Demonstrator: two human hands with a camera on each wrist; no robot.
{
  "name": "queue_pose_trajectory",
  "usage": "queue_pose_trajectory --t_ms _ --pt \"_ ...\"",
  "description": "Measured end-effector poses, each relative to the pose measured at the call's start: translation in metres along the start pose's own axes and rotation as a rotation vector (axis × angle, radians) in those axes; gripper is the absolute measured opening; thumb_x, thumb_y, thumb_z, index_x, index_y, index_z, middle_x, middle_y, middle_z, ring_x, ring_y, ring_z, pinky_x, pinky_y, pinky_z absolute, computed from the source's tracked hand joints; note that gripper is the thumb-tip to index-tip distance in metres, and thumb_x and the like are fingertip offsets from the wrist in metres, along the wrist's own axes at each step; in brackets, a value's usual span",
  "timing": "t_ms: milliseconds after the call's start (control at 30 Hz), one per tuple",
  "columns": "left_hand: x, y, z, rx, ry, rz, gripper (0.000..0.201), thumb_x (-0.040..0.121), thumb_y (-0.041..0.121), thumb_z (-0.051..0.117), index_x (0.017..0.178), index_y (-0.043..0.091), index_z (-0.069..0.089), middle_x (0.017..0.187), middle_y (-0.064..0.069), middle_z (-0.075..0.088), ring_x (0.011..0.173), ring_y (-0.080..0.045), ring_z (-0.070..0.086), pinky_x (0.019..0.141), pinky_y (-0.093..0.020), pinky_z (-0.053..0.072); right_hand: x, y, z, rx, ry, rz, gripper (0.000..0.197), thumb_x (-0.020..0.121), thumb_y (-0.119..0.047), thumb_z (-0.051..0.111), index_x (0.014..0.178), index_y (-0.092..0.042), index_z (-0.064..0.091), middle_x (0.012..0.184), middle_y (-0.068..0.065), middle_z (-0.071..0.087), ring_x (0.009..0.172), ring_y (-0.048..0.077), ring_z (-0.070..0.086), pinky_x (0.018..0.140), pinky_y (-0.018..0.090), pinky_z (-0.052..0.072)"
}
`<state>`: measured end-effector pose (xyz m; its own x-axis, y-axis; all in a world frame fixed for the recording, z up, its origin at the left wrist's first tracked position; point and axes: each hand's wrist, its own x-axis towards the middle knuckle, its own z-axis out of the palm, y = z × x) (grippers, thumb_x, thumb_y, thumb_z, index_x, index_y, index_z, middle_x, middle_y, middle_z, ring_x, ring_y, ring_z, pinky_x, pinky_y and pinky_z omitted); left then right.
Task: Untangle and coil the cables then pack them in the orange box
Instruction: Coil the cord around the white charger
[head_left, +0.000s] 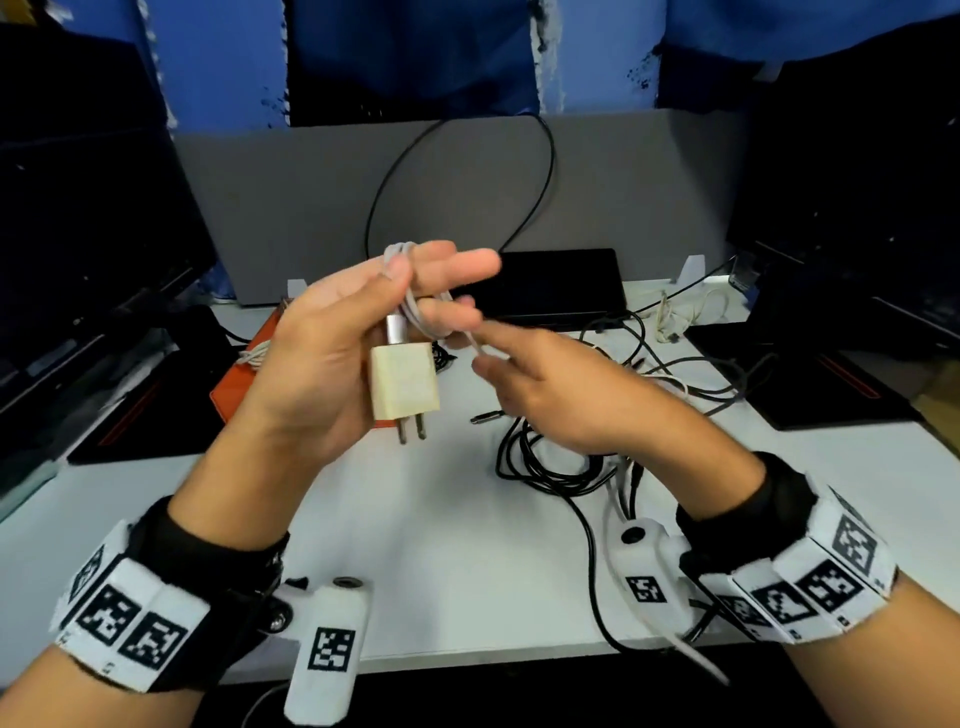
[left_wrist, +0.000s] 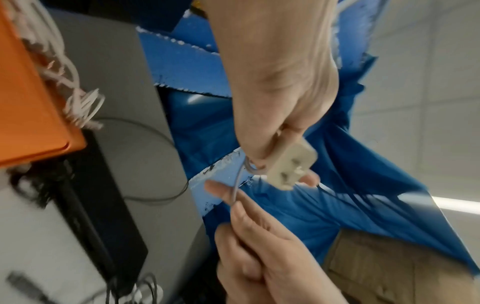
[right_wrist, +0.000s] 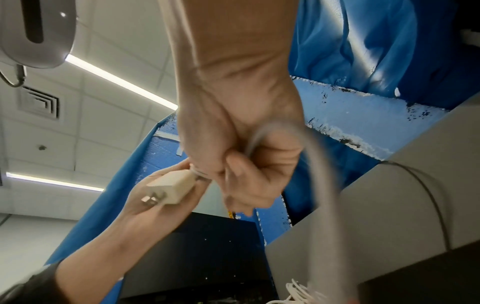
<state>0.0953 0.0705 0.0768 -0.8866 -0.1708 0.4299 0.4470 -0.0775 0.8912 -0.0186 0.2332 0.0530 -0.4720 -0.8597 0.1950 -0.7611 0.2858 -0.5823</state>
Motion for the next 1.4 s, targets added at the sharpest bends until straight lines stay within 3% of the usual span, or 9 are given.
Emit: queue_pose_trajectory --t_ms 167,267,433,567,633,867,1100,1267,1400 --pt "0.0 -0.005 -0.004 0.71 -0.089 0.069 0.032 0.111 0.027 0.038 0.137 0.036 0.054 0.134 0.016 0.065 0.107 -0.008 0.072 0.101 -0.037 0.052 -0.013 -0.02 0.0 -0.118 -0.173 -0.092 0.034 0.109 -0.033 0.047 0.112 -0.006 0.068 0.07 -0.009 0.056 0.071 0.01 0.052 0.066 0.023 0.041" --pt "0.0 -0.012 -0.01 1.044 -0.224 -0.032 0.037 0.109 0.036 0.038 0.133 0.017 0.059 0.127 0.007 0.07 0.113 -0.003 0.064 0.103 -0.028 0.047 -0.019 -0.023 -0.011 -0.028 -0.122 -0.124 0.021 0.104 -0.029 0.059 0.097 -0.014 0.072 0.065 -0.012 0.05 0.059 0.007 0.044 0.058 0.025 0.036" --pt "-0.003 -0.006 -0.006 0.641 -0.38 -0.11 0.044 0.11 0.024 0.034 0.099 -0.005 0.063 0.074 -0.002 0.074 0.054 -0.021 0.054 0.069 -0.019 0.045 -0.02 -0.02 -0.03 0.287 0.143 -0.168 0.014 0.097 -0.013 0.071 0.093 -0.004 0.062 0.058 -0.019 0.058 0.054 0.001 0.051 0.059 0.02 0.045" --pt "-0.001 -0.006 -0.01 0.493 -0.387 -0.063 0.052 0.109 0.02 0.033 0.077 -0.009 0.061 0.054 -0.002 0.061 0.049 -0.037 0.051 0.074 -0.028 0.051 -0.012 -0.013 -0.025 0.359 0.225 -0.186 0.015 0.1 -0.019 0.068 0.109 -0.01 0.059 0.062 -0.012 0.053 0.061 0.001 0.05 0.071 0.035 0.054" --pt "0.001 -0.01 -0.012 0.391 -0.337 -0.058 0.043 0.108 0.023 0.038 0.085 0.0 0.066 0.048 -0.002 0.054 0.056 -0.048 0.051 0.077 -0.027 0.052 -0.009 -0.01 -0.019 0.339 0.204 -0.184 0.017 0.104 -0.019 0.061 0.12 -0.013 0.063 0.074 -0.01 0.065 0.071 -0.002 0.059 0.074 0.018 0.048" --pt "-0.001 -0.016 -0.017 0.083 -0.46 -0.176 0.037 0.103 0.02 0.036 0.115 0.004 0.067 0.068 -0.011 0.068 0.048 -0.015 0.056 0.091 -0.066 0.04 -0.007 -0.004 -0.019 0.281 0.237 -0.212 0.017 0.107 -0.017 0.056 0.105 -0.007 0.069 0.085 -0.011 0.071 0.081 -0.002 0.065 0.077 0.02 0.051" --pt "0.002 -0.012 -0.009 -0.291 -0.252 -0.099 0.027 0.103 0.021 0.038 0.104 0.005 0.059 0.05 0.009 0.053 0.069 -0.013 0.068 0.097 -0.029 0.053 -0.002 -0.004 -0.016 0.315 0.193 -0.145 0.023 0.112 -0.02 0.041 0.123 -0.021 0.061 0.059 -0.012 0.041 0.047 0.007 0.038 0.044 0.024 0.042" --pt "0.01 -0.003 -0.023 -0.422 0.031 0.031 0.039 0.108 0.025 0.037 0.12 -0.003 0.062 0.101 -0.001 0.062 0.091 -0.009 0.067 0.098 -0.023 0.051 -0.003 0.002 -0.002 0.218 -0.064 -0.005 0.026 0.111 -0.025 0.043 0.134 -0.026 0.055 0.061 -0.007 0.045 0.046 0.011 0.04 0.043 0.029 0.045" --pt "0.012 -0.009 -0.023 0.32 0.158 0.209 0.042 0.109 0.022 0.04 0.09 0.023 0.077 0.105 0.001 0.076 0.123 -0.014 0.062 0.107 -0.037 0.044 -0.005 -0.004 0.009 0.043 -0.16 -0.079 0.023 0.109 -0.027 0.049 0.121 -0.013 0.062 0.062 -0.012 0.051 0.055 0.005 0.043 0.059 0.031 0.042"
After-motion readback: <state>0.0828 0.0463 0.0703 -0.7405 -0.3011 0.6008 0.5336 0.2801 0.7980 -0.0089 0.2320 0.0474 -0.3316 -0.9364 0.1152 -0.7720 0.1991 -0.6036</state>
